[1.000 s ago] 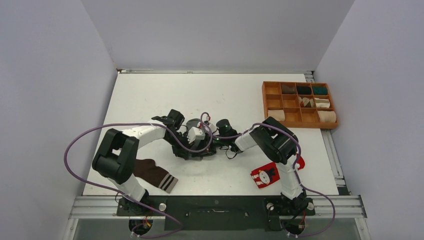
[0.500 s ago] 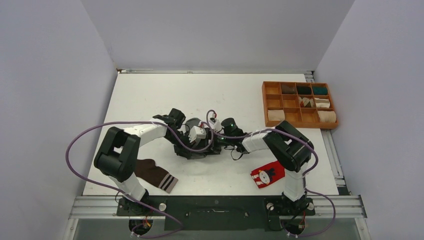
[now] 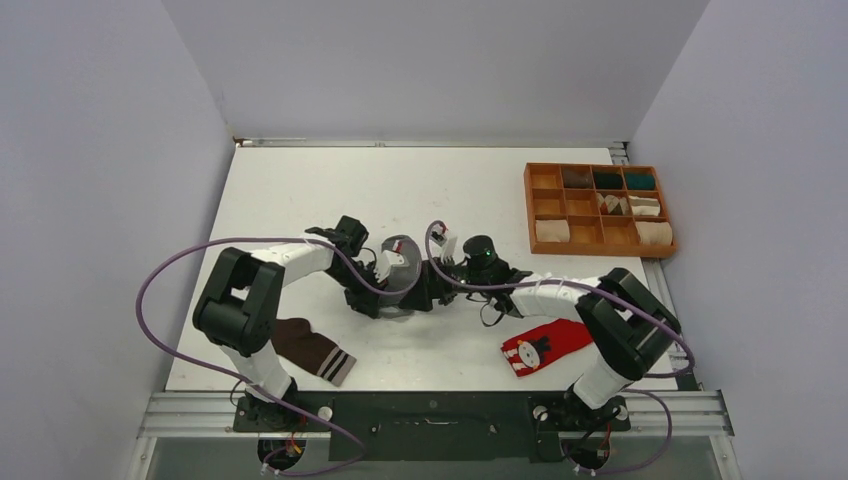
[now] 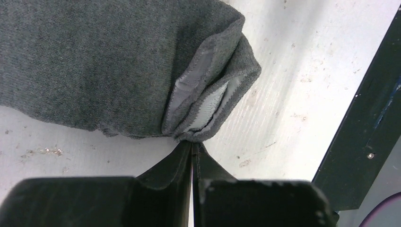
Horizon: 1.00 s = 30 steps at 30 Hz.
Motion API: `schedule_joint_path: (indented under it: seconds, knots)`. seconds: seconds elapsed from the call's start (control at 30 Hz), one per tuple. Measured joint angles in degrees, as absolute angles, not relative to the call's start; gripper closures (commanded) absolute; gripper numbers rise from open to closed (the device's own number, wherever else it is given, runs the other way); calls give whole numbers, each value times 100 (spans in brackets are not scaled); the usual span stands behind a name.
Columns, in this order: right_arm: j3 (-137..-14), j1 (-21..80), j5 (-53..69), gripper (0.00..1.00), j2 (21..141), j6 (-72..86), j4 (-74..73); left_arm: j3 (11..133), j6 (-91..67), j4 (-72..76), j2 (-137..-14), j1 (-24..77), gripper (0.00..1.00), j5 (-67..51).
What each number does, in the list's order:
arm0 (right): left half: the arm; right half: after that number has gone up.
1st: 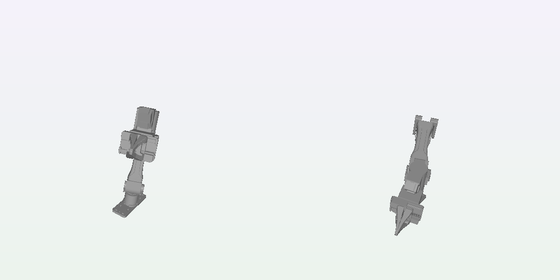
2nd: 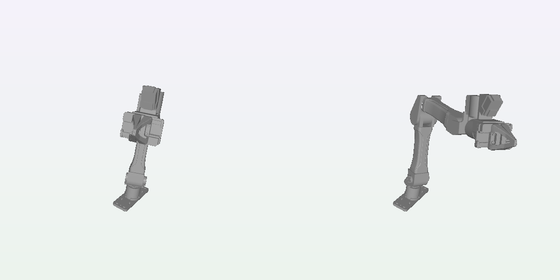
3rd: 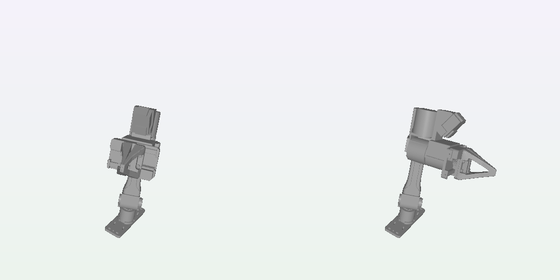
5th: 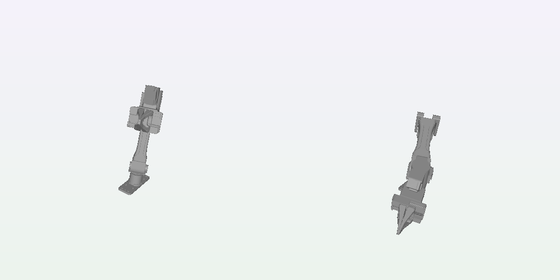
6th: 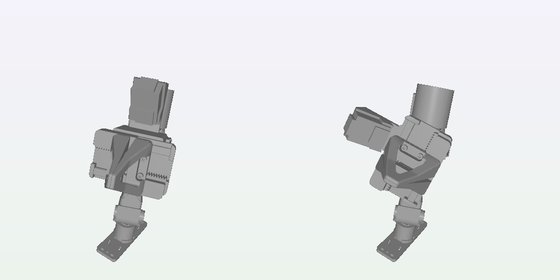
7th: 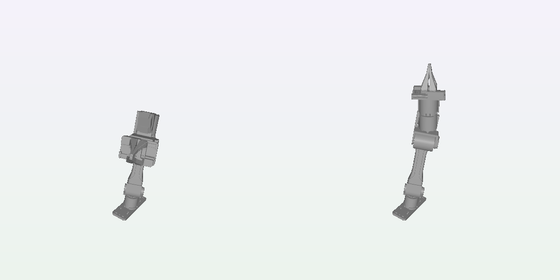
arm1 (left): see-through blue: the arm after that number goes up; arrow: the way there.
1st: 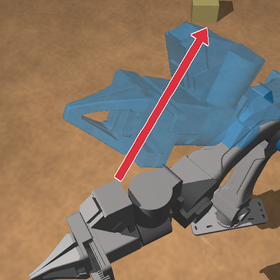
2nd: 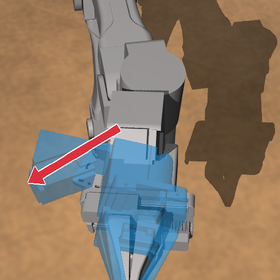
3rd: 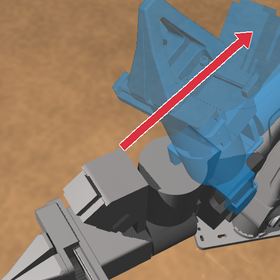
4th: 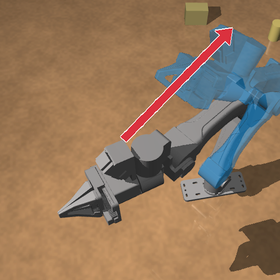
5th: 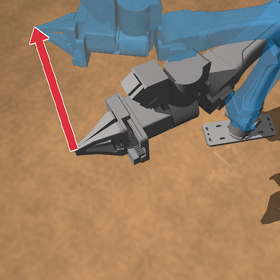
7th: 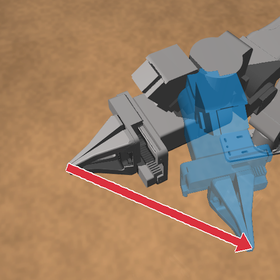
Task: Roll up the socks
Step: Roll the sock at the center of the board.
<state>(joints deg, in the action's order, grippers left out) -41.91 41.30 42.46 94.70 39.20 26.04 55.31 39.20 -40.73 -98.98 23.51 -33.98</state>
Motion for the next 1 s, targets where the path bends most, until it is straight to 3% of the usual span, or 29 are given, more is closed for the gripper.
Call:
schedule_joint_path:
  seconds: [0.2,0.33,0.47,0.63,0.87,1.0]
  knots:
    - [-3081,4283,3667,15,7793,1566,2366,5760,3809,-4333,-10143,2296,100,-3540]
    - [-2687,5019,3140,19,6960,-668,2506,5937,3774,-4539,-10339,2233,100,-3651]
    - [-2788,5492,2836,17,7470,-2375,2655,6051,3760,-4698,-10479,2176,100,-3763]
    - [-3402,5457,2521,18,8910,-3238,2703,6082,3760,-4805,-10521,2165,100,-3802]
    - [-3924,5446,2506,37,9832,-3345,2792,6082,3708,-4831,-10523,2139,100,-3802]
    - [-3953,5446,2515,55,9996,-3151,2891,6082,3712,-4836,-10523,2139,100,-3804]
